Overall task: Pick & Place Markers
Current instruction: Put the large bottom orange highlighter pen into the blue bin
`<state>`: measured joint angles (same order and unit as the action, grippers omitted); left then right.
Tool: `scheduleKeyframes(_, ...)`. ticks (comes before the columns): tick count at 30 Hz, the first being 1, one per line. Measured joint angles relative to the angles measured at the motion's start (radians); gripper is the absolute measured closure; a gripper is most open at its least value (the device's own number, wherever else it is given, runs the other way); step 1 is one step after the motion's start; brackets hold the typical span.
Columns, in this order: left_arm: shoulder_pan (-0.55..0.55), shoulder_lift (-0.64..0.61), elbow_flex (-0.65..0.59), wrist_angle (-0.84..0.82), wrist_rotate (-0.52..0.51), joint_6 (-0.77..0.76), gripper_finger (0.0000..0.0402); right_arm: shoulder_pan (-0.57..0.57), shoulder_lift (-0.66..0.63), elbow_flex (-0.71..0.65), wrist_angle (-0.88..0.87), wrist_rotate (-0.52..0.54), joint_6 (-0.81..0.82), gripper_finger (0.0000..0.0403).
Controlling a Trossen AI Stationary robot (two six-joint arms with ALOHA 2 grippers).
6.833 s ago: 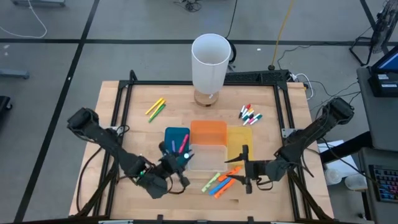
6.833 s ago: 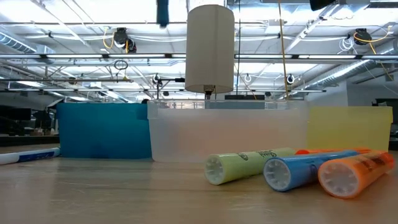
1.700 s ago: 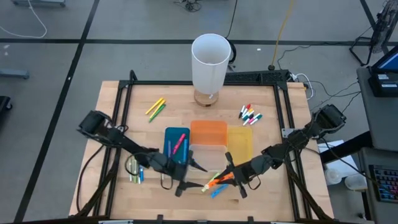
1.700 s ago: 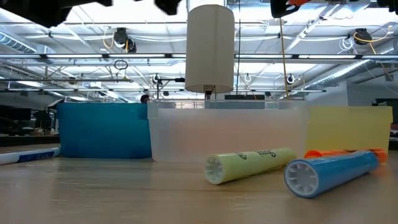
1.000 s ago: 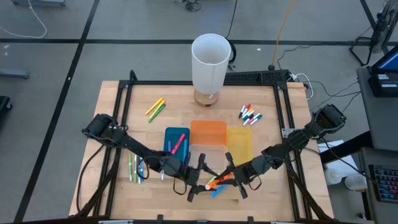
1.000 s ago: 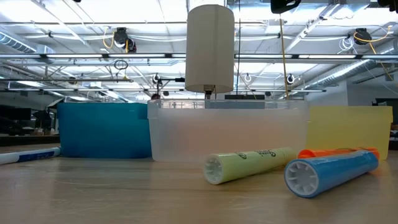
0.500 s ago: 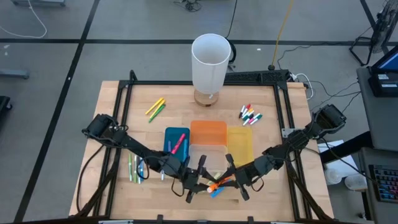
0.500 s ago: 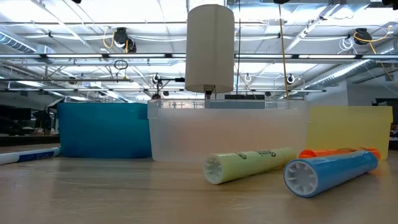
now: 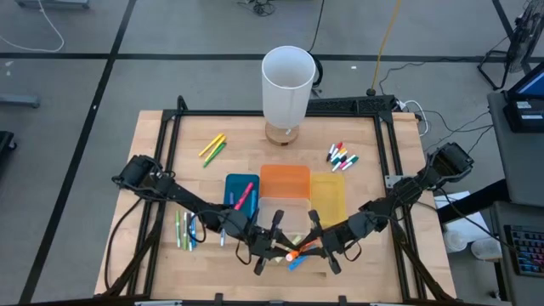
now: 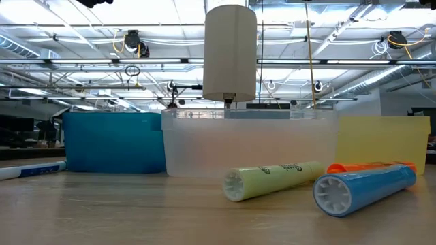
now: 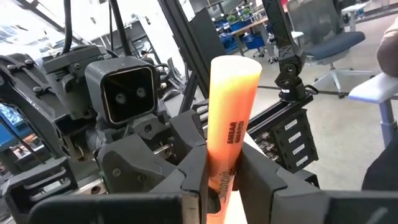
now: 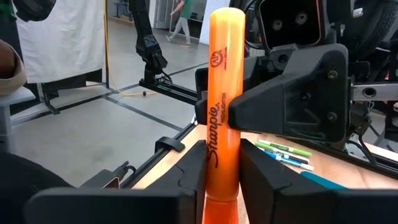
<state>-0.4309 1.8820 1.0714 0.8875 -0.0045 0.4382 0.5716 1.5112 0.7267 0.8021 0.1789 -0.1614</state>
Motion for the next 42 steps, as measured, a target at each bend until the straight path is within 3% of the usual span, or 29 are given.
scheduleKeyframes(8,0.002,0.000,0.000,-0.004,-0.004,-0.055,0.0334,-0.005,0.000,0.000,-0.003,0.001,-0.004,0.0352)
scheduleKeyframes(17,0.000,-0.002,0.000,0.062,-0.038,-0.185,0.0183,-0.013,0.002,-0.002,-0.011,0.002,-0.004,0.0353)
scheduleKeyframes(24,0.002,0.006,0.001,0.052,-0.045,-0.186,0.0140,-0.012,0.002,-0.002,0.008,0.001,-0.008,0.0353)
scheduleKeyframes(32,0.012,0.010,0.001,0.038,-0.040,-0.182,0.0178,-0.012,0.002,-0.002,0.010,0.001,-0.008,0.0353)
scheduleKeyframes(42,0.015,0.010,0.001,0.053,0.024,-0.134,0.0316,-0.011,0.002,-0.002,0.014,0.003,0.000,0.0353)
